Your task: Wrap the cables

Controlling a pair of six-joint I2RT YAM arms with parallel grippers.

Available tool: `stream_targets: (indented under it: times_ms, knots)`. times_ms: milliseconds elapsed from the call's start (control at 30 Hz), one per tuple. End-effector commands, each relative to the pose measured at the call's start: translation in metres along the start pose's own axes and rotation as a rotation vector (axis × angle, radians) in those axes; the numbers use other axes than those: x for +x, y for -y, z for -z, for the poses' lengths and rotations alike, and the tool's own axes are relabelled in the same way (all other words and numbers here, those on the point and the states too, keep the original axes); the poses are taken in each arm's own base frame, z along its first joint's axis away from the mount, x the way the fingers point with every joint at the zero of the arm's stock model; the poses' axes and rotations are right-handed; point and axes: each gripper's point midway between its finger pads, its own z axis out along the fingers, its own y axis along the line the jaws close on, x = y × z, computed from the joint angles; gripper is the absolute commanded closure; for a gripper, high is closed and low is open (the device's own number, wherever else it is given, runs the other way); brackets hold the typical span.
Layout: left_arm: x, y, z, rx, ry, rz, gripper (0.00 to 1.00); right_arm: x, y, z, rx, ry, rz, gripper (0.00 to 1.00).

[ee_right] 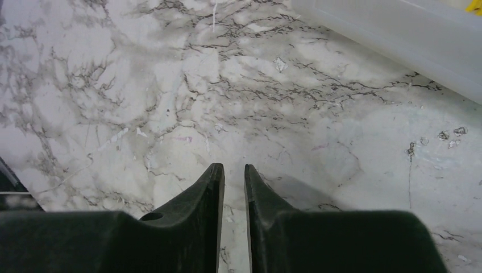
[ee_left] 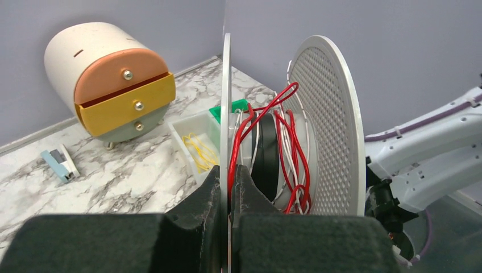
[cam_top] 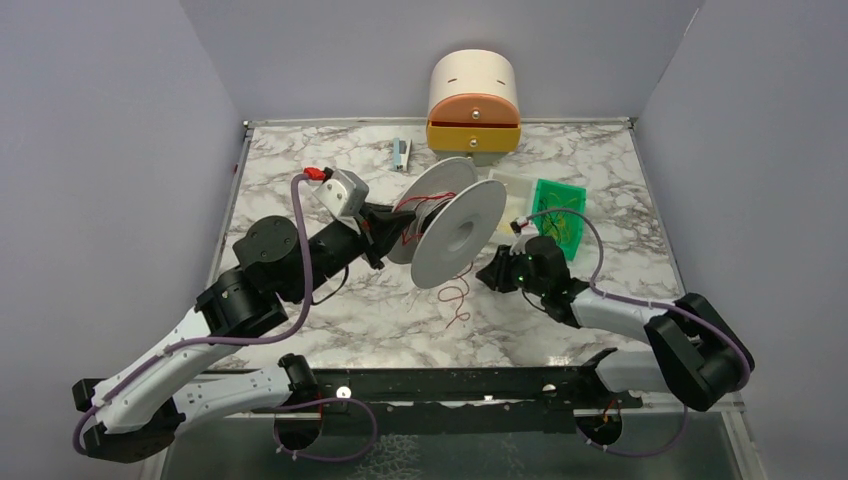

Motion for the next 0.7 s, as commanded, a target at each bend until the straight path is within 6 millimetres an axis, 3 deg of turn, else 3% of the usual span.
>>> stream_targets:
  times_ms: [0, 400, 667]
  knots:
    - [-0.057, -0.005, 0.005, -0.048, 0.180, 0.050, 1.00, -0.007, -0.010, 0.014, -0.038, 0.025, -0.001, 0.74]
    - [-0.061, -0.006, 0.001, -0.061, 0.186, 0.044, 1.00, -0.030, -0.037, 0.059, -0.128, 0.111, 0.082, 0.54]
    - [-0.069, -0.009, 0.003, -0.079, 0.211, 0.056, 1.00, -0.046, -0.061, 0.069, -0.246, 0.174, 0.189, 0.41]
